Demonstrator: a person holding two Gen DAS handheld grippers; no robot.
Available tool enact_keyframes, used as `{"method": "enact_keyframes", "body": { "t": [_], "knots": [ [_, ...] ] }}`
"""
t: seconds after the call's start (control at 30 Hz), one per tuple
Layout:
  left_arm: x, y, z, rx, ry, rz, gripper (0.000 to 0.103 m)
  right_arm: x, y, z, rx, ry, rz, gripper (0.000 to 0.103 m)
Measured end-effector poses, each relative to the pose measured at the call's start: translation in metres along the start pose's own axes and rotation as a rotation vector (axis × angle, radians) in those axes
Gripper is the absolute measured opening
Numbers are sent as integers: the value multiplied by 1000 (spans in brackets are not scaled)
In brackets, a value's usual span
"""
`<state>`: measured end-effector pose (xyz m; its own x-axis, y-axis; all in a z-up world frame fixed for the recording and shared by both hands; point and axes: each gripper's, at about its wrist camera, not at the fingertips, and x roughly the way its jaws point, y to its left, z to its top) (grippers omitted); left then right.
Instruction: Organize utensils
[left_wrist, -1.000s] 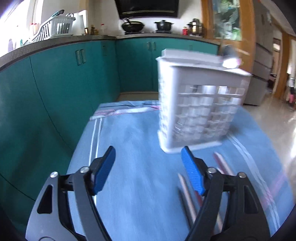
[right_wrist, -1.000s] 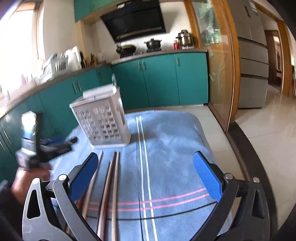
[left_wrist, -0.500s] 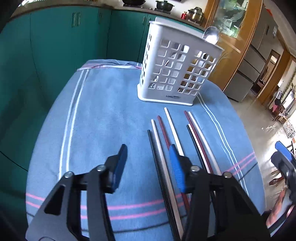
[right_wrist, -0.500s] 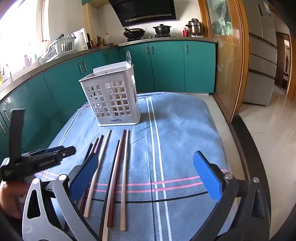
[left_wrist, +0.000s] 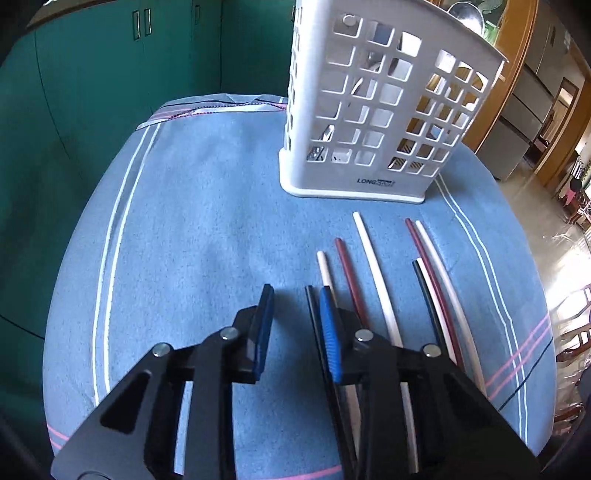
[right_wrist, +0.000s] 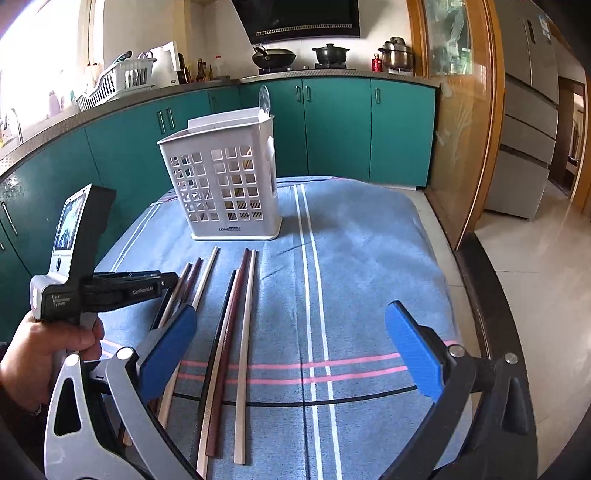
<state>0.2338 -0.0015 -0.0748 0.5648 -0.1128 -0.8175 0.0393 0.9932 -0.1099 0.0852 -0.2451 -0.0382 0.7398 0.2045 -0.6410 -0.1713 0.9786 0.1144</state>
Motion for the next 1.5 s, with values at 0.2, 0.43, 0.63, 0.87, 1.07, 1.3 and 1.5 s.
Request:
{"method": "enact_keyframes", "body": {
  "t": [0.2, 0.43, 0.63, 0.87, 1.07, 1.3, 1.5],
  "knots": [
    [3, 0, 3, 36, -20, 53, 6, 7, 1, 1, -25, 20, -14, 100],
    [-73, 8, 4, 24, -226, -85, 4, 16, 4, -1, -53, 42, -26, 100],
    [-179, 16, -16, 69, -496, -135, 4, 18, 9, 3, -46, 43, 26, 99],
    [-229, 33, -29, 53, -648, -131, 4, 61, 40, 37, -93, 133, 148, 59],
    [-228, 43, -24, 46, -648, -131, 4, 123, 65, 48, -74, 286, 216, 47],
    [-231, 49, -26, 38, -632, -152, 4, 145, 78, 43, -66, 350, 242, 29],
    [-230, 54, -26, 24, -629, -146, 4, 150, 69, 40, -27, 363, 183, 28]
  ]
}}
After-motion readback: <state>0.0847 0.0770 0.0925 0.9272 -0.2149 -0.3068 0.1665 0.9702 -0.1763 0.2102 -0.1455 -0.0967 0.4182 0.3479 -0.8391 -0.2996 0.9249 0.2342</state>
